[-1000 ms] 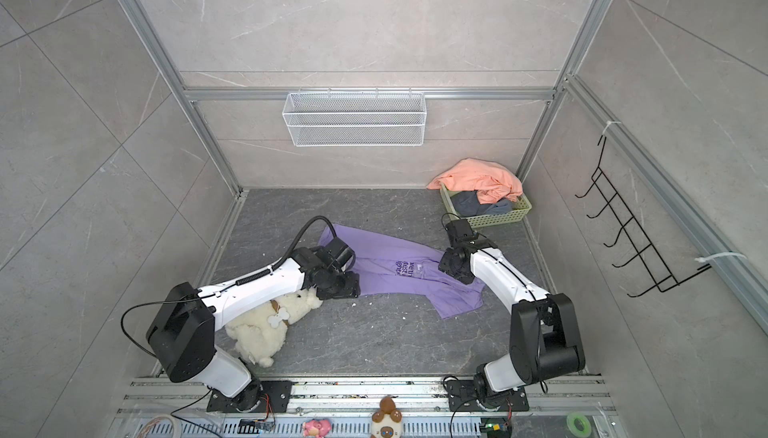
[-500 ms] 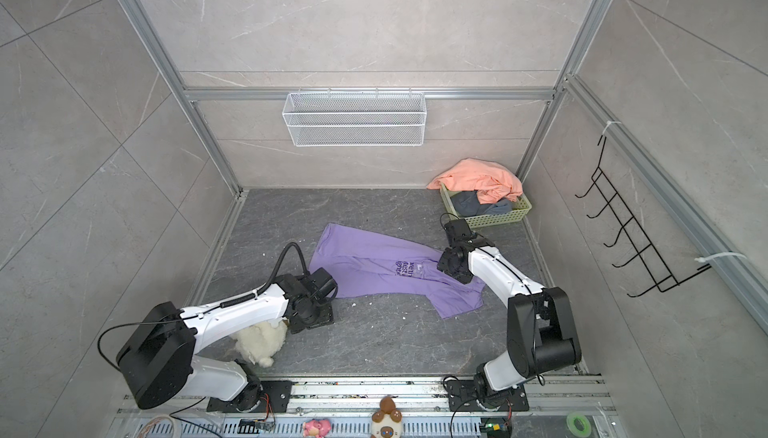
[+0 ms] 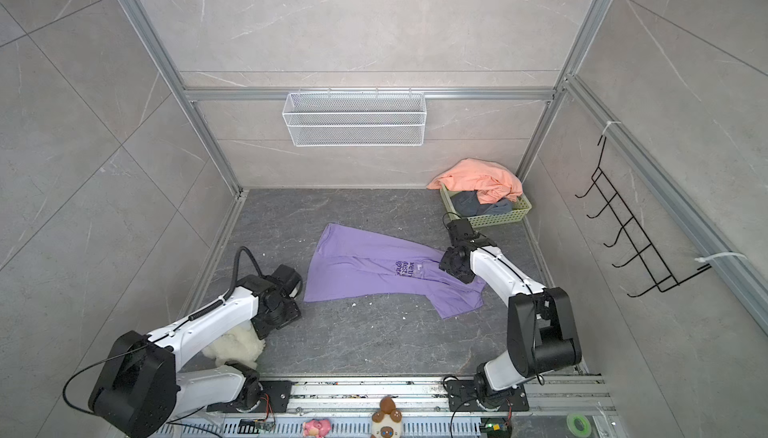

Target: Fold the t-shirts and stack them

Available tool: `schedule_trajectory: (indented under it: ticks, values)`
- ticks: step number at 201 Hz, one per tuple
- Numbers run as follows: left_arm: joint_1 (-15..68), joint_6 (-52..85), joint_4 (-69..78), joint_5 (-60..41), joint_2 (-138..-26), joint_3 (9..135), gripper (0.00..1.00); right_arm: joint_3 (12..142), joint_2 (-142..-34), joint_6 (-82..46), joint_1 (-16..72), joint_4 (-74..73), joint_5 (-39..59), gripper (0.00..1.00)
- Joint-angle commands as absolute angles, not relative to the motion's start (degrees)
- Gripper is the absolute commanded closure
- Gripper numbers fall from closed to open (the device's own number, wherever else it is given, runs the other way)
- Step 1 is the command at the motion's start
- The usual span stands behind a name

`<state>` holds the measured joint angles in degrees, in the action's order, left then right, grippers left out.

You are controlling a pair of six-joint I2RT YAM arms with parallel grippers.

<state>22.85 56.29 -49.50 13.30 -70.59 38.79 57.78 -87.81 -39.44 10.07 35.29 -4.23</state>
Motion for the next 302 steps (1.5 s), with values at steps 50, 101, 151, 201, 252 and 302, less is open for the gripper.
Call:
schedule_trajectory:
  ticks: [50,101,151,201,252,302]
  values:
    - [15.15,41.40,-48.15,13.45,-73.65,48.71,0.23,59.70,-87.00,-37.91,7.71,37.39,-5.17,0.47]
    - [20.89,43.30,-43.68,3.59,-75.76,51.91,0.26,58.58,-85.10,-36.96,4.42,38.48,-5.48,0.46]
    - [25.27,49.56,-42.25,3.25,-81.70,48.95,0.28,53.37,-80.30,-34.37,-3.51,38.27,0.73,0.43]
    - [25.27,52.03,-33.04,-0.35,-84.99,44.34,0.33,44.14,-74.92,-35.16,-12.74,32.13,12.99,0.42]
    - [25.31,52.21,-29.24,0.68,-88.33,45.09,0.53,41.50,-72.90,-33.79,-13.85,31.69,16.84,0.42]
    - [25.30,52.07,-26.26,-0.34,-90.97,46.42,0.79,37.22,-70.06,-36.51,-13.98,38.16,7.91,0.43]
